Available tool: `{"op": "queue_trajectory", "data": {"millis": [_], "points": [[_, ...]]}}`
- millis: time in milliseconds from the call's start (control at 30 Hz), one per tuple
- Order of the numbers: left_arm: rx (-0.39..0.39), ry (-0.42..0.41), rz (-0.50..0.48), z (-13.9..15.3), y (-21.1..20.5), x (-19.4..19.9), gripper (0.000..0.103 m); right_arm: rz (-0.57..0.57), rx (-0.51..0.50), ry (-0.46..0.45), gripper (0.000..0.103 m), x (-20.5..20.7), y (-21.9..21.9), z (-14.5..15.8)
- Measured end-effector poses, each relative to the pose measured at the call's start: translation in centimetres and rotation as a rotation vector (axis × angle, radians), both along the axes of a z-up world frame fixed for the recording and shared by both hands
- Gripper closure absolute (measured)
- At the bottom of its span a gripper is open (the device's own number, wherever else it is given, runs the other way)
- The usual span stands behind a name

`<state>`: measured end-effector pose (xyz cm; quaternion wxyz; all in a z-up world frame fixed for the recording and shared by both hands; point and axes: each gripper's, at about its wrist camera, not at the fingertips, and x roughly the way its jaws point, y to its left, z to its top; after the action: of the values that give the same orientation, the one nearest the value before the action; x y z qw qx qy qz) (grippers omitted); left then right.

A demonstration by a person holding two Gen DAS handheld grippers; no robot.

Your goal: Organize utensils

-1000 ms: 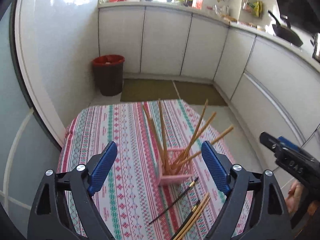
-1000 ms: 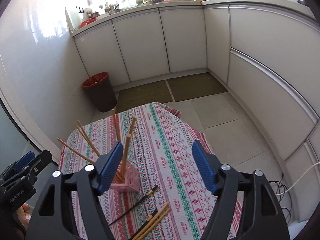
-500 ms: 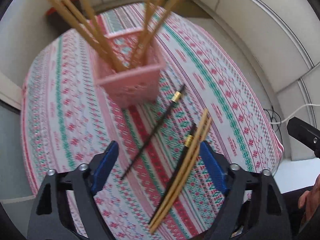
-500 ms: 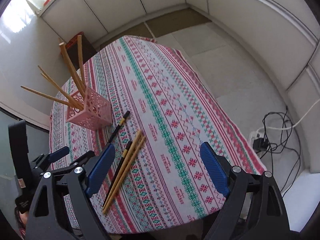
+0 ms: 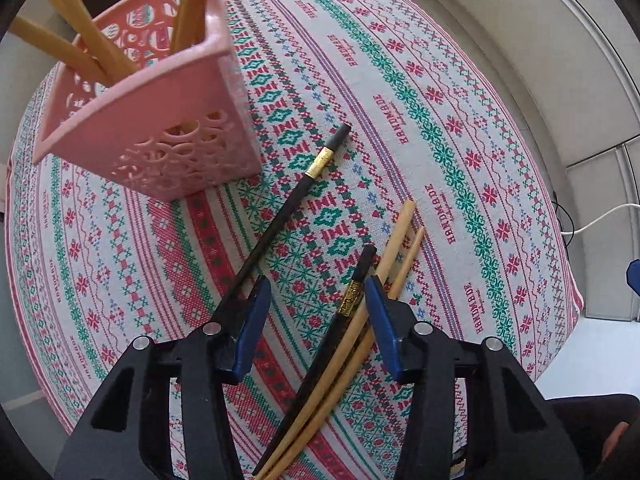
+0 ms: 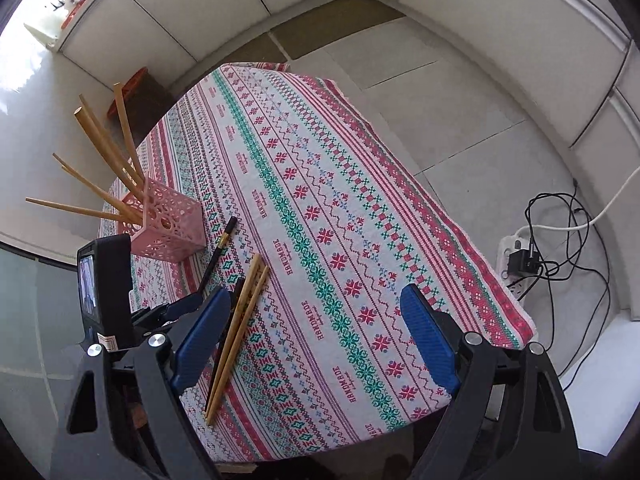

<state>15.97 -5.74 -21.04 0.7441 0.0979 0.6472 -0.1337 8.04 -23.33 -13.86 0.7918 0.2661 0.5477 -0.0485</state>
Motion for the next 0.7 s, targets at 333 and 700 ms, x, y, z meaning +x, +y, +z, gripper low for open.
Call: {"op": "queue_trajectory", "data": {"millis": [333,700], "points": [[0.024,0.005,-0.061,-1.5,-2.5,0.8,0.082,-0.03,-0.005,0.004,0.018,0.2,-0.7,-0.4],[-0.081,-0.157,-0.029,3.9,0.5,-2.5,0.097,-0.039,0.02,0.006,0.021,6.4,3.4,-3.3]]}}
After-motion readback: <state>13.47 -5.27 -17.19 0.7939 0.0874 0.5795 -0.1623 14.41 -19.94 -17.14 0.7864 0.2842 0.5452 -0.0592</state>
